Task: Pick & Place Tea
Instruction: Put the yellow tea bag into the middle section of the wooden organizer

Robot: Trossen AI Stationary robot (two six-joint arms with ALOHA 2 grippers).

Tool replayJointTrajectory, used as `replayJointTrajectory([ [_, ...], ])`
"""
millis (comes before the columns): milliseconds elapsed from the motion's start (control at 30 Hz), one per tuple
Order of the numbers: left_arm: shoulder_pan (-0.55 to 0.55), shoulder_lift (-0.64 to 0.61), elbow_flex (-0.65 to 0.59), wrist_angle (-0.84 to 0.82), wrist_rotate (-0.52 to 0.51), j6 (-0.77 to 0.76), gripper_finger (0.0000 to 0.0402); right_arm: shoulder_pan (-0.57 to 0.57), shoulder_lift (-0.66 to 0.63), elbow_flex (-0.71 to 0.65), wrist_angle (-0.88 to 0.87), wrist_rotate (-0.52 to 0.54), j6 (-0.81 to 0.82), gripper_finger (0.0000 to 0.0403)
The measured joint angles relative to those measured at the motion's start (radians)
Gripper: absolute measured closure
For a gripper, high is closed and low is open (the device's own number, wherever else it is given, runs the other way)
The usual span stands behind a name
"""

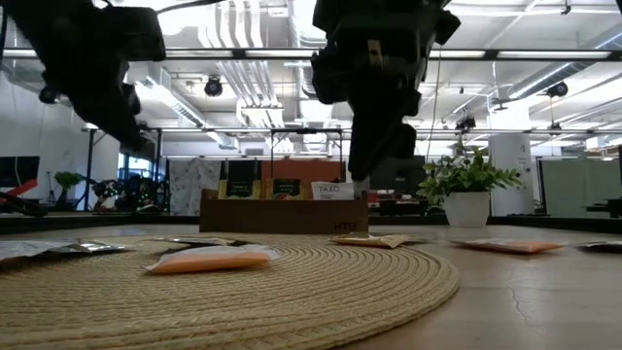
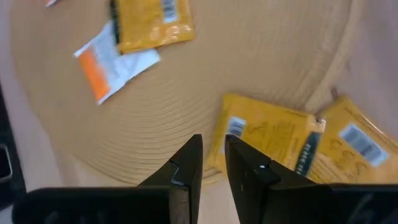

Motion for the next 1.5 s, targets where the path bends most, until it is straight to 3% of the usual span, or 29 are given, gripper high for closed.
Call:
replayJointTrajectory([
  [100,-0.001,0.046,-0.001,0.003,0.001,0.138,0.0317,0.002,0.0,0.0,0.018,0.001,-0.017,0.0335],
  [400,-0.04,0.227,0.052,0.167,0.007,0.26,0.0317,-0.004,0.0,0.0,0.171,-0.007,-0.061,0.0335],
  [567,-0.09,0.349,0.12,0.166,-0.043,0.275,0.0317,0.015,0.015,0.0,0.21,-0.023,-0.106,0.0335],
  [700,-0.129,0.417,0.175,0.157,-0.07,0.263,0.0317,0.024,0.102,-0.002,0.333,-0.151,-0.085,0.0335],
  [933,-0.189,0.444,0.248,0.097,-0.109,0.164,0.0317,0.031,0.178,-0.002,0.561,-0.157,-0.015,0.0335],
  [1200,-0.213,0.505,0.247,0.118,-0.145,0.15,0.0317,0.03,0.257,0.007,0.562,-0.165,-0.054,0.0336],
  [1500,-0.221,0.587,0.289,0.146,-0.165,0.242,0.0317,0.03,0.269,0.019,0.56,-0.165,-0.098,0.0336],
])
